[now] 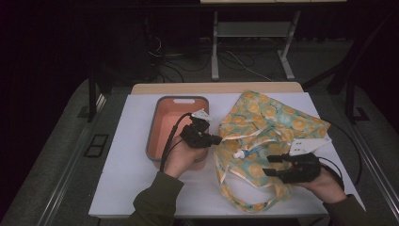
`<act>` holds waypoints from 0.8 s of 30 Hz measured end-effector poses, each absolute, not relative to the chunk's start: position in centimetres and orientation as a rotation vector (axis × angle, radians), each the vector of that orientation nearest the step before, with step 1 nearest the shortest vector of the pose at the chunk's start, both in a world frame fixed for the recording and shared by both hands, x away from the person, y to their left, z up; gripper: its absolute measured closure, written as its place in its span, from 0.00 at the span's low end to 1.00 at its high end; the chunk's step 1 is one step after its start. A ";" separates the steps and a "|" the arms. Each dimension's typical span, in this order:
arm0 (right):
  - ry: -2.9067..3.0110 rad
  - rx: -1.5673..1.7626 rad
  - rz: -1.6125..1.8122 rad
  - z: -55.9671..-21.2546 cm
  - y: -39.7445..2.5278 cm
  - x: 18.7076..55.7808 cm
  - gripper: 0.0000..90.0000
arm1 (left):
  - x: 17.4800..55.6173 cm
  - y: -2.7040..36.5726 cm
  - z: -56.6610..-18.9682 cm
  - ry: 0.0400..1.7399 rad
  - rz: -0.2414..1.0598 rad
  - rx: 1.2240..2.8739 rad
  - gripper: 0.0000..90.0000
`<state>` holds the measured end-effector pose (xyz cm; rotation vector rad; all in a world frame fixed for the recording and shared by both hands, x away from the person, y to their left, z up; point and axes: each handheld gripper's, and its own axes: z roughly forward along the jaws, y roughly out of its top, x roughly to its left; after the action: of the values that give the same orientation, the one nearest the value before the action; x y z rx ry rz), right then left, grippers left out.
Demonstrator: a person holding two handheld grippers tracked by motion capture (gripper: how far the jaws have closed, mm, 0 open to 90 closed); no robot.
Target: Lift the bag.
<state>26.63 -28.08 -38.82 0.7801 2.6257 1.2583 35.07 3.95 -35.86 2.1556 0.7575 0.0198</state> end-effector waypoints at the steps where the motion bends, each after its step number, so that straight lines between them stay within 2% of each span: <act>1: 2.646 0.780 1.233 -39.4 -28.0 26.7 0.54 | 35.1 3.9 -35.9 0.758 0.019 2.158 1.00; 9: 2.796 0.774 1.076 -42.3 -27.2 26.8 0.48 | 35.2 4.2 -35.9 0.765 0.022 2.152 1.00; 14: 2.836 0.741 0.965 -43.4 -26.9 26.4 0.49 | 35.2 4.2 -35.9 0.767 0.022 2.151 1.00; 16: 2.838 0.719 0.909 -43.7 -26.9 26.5 0.59 | 35.3 4.3 -36.0 0.769 0.023 2.153 1.00; 18: 2.836 0.688 0.891 -43.7 -26.9 26.5 0.76 | 35.3 4.3 -36.0 0.772 0.024 2.153 1.00; 21: 2.845 0.701 0.892 -43.6 -27.2 26.7 0.95 | 35.3 4.4 -36.0 0.772 0.026 2.150 1.00; 24: 2.830 0.698 0.904 -43.3 -27.3 26.9 0.99 | 35.3 4.5 -35.9 0.773 0.031 2.145 1.00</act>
<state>26.89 -27.34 -43.33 0.6978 2.8296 0.9037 35.33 4.53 -35.87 2.1450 0.7731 0.0306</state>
